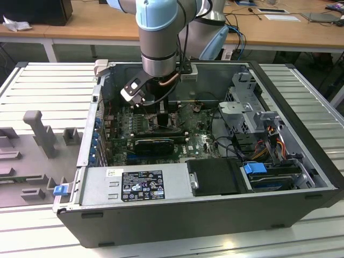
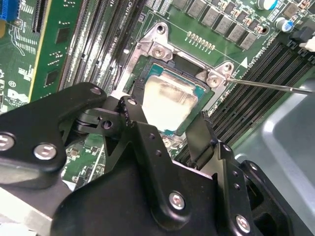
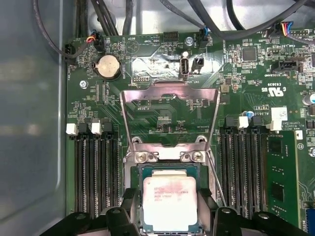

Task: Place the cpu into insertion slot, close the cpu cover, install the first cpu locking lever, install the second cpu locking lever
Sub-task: 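Place the cpu into insertion slot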

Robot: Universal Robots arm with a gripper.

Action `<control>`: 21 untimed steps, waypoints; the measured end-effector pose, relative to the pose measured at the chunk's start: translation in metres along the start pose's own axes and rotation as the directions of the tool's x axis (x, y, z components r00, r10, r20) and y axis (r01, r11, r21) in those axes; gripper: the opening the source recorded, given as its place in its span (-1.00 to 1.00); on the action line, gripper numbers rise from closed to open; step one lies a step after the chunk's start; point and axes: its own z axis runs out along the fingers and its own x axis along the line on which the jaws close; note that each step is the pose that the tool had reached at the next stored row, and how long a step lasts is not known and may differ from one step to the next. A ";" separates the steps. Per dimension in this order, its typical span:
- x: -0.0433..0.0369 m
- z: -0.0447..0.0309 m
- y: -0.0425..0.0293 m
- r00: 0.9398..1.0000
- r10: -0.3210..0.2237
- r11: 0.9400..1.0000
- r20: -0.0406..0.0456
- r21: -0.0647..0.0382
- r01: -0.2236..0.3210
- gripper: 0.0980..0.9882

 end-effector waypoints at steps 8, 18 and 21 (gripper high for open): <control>0.0009 -0.0177 0.0014 1.000 -0.001 1.000 0.013 0.000 0.001 0.10; 0.0013 -0.0252 0.0020 1.000 -0.002 1.000 0.021 -0.001 0.002 -0.98; 0.0015 -0.0274 0.0022 1.000 -0.002 1.000 0.021 -0.001 0.002 -0.98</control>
